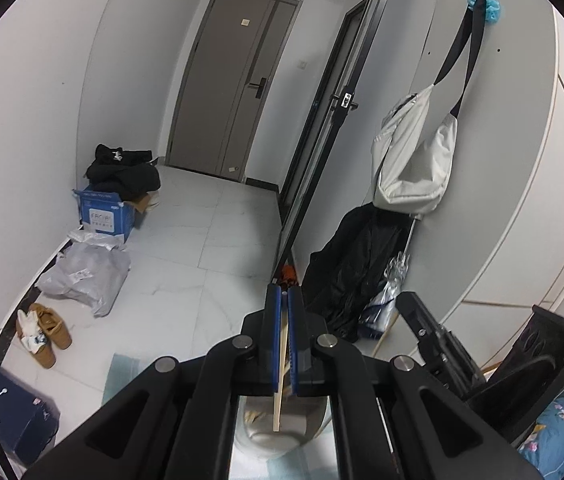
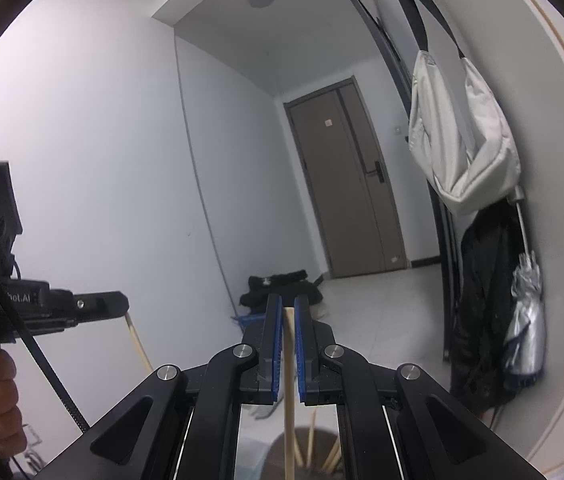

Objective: Organize utensils
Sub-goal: 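Carry both held chopsticks up over the white holder opening, then lower the left gripper's chopstick into the holder and open it while the right gripper does too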

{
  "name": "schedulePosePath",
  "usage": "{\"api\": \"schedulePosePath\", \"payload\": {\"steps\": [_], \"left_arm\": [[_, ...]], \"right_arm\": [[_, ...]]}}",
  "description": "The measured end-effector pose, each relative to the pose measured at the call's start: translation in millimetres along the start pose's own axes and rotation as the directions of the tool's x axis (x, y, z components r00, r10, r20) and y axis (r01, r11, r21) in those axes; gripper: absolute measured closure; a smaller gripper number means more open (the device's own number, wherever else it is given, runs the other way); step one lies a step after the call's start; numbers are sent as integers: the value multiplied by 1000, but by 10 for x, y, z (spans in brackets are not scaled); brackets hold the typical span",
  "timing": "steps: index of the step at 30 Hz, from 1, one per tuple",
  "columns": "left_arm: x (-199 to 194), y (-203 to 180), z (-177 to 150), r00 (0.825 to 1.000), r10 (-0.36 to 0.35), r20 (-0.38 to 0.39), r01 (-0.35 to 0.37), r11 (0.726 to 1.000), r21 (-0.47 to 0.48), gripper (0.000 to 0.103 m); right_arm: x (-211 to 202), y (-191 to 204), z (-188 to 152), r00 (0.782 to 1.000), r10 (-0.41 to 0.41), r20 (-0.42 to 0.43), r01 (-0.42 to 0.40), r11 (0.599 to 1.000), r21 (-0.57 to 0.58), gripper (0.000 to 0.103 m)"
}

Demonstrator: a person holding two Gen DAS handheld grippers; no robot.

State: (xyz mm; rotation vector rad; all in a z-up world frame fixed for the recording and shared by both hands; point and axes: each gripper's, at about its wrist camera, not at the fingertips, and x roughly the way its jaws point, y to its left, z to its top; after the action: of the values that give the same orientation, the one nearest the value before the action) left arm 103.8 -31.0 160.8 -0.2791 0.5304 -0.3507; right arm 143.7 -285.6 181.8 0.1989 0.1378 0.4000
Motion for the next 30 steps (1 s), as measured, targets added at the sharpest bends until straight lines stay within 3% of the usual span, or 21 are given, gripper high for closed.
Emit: {"api": "schedulePosePath", "payload": {"steps": [14,30], "left_arm": [[591,122,4,998,-37,-42,37,999,-10,103],[853,43,-148,990,-34,-137,45,996,72,103]], "right_arm": [[539,-228,13,998,-38,41,37,999,26,98],[670,-372,-327,999,-23,42,22,999,28,98]]}}
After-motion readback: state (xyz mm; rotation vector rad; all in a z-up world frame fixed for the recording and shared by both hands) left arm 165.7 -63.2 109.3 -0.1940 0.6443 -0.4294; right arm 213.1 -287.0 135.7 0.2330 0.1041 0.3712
